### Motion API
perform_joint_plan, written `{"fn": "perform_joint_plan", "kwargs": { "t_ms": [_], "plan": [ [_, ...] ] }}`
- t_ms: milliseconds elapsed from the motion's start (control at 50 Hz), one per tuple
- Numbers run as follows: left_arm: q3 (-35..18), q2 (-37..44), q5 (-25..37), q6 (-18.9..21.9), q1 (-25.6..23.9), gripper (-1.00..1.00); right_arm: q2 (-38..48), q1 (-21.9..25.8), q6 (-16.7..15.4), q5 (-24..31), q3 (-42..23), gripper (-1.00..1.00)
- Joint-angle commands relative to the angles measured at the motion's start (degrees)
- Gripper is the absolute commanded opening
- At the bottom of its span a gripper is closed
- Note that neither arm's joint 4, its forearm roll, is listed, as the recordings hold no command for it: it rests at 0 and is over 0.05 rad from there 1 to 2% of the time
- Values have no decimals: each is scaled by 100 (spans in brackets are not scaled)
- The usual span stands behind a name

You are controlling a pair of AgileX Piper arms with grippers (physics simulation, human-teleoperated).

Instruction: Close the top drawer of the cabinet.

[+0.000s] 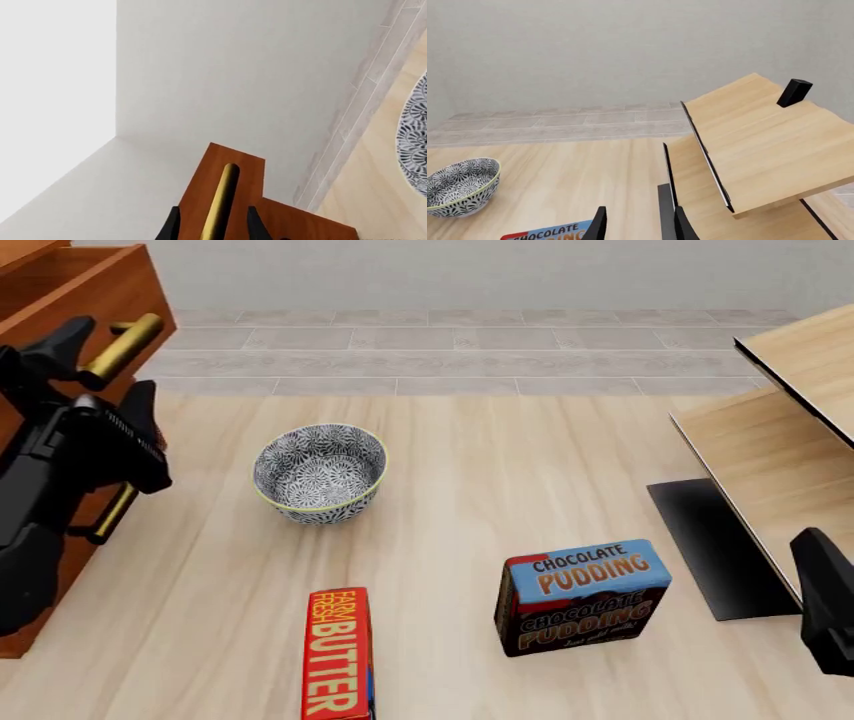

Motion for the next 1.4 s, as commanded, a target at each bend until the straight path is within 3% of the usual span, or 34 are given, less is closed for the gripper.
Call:
{"fn": "perform_joint_plan", "kwargs": {
  "t_ms": [20,1400],
  "plan": [
    [-38,27,-2,-47,188,100,0,6,-26,5,-4,100],
    [-252,249,-3,-135,684,100,0,-31,-96,56,17,100]
  ]
}}
